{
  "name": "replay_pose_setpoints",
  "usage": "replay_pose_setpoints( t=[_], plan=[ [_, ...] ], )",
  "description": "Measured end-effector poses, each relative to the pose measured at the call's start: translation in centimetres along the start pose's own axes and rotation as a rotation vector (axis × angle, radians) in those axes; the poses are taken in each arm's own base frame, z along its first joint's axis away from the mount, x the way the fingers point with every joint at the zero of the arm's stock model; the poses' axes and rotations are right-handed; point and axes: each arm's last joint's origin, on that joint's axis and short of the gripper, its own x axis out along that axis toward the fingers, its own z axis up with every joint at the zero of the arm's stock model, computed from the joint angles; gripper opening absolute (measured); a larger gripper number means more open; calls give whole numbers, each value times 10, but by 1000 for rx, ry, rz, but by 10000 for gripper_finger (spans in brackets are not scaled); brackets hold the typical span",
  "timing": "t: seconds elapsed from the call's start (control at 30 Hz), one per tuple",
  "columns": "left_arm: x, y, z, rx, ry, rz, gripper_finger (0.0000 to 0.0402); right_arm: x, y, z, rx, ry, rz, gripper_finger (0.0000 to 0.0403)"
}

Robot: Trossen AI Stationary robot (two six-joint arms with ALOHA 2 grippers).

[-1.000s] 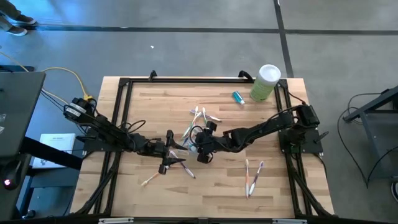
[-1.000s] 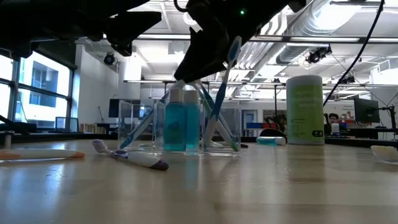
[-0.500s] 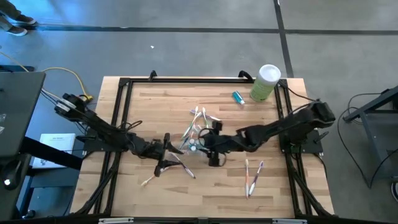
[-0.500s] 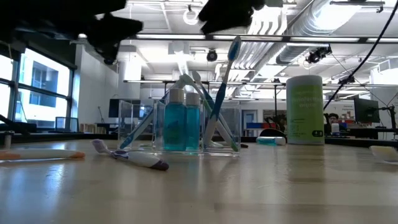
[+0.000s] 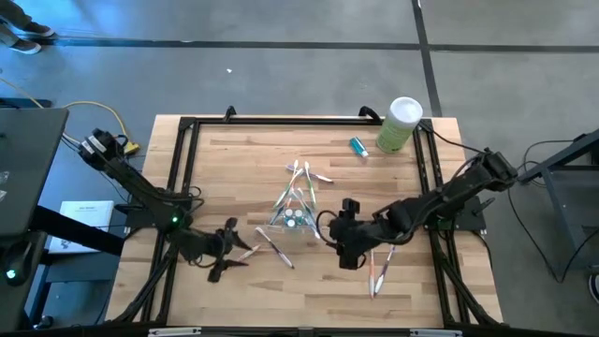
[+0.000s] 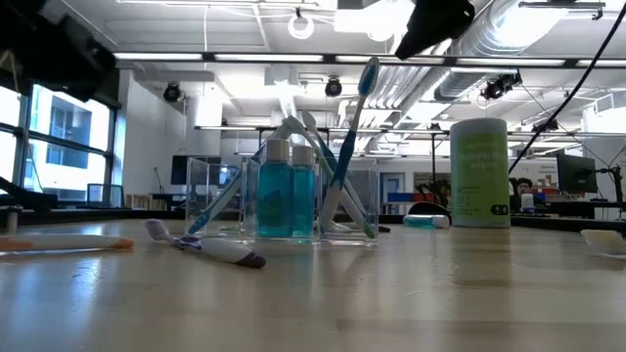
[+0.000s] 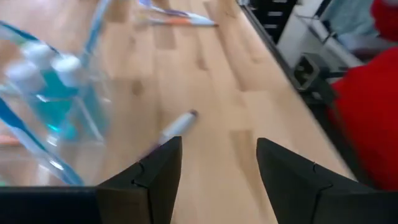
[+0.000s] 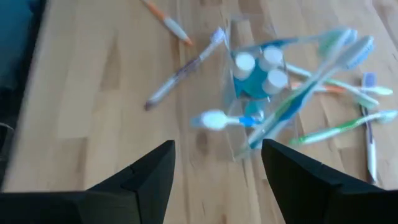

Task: Pick & Place toothbrushing station
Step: Put the orange toothbrush into the right side of the transparent organizer

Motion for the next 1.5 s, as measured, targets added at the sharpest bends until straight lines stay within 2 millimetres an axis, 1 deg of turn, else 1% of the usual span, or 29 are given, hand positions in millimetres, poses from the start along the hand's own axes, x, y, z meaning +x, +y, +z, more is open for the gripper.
replay_pose_setpoints(
  t=[0.13, 0.2, 0.33, 0.43, 0.57, 0.67, 0.77, 0.97, 1.1, 1.17, 1.3, 1.43, 1.5],
  plan=[
    [-7, -12, -7, -140, 29, -55, 203, 7, 5, -2, -8, 12, 3, 232],
    [-10, -17, -10, -150, 46, -71, 203, 11, 8, -4, -2, 26, 6, 232],
    [-13, -23, -25, -189, 98, -8, 203, 17, 11, -7, 2, 46, 2, 232],
    [-9, -26, -38, -202, 138, 45, 203, 19, 13, -9, -7, 53, 2, 232],
    [3, -27, -54, -251, 195, 99, 200, 19, 14, -10, -8, 52, 5, 232],
    [11, -25, -65, -282, 256, 127, 191, 19, 15, -9, -5, 45, 8, 232],
    [17, -23, -72, -326, 313, 138, 178, 19, 15, -8, 12, 37, 13, 232],
    [22, -20, -73, -344, 348, 134, 152, 19, 17, -9, 16, 38, 19, 232],
    [22, -21, -70, -307, 356, 117, 145, 18, 19, -10, -8, 39, 25, 232],
    [22, -22, -67, -277, 350, 104, 144, 18, 19, -10, -20, 38, 25, 232],
    [19, -27, -54, -228, 307, 55, 144, 18, 19, -10, -21, 38, 25, 232],
    [15, -25, -46, -187, 282, 50, 144, 18, 19, -10, -20, 35, 26, 232],
    [14, -20, -47, -176, 304, 83, 144, 18, 19, -10, -16, 36, 26, 232]
  ],
)
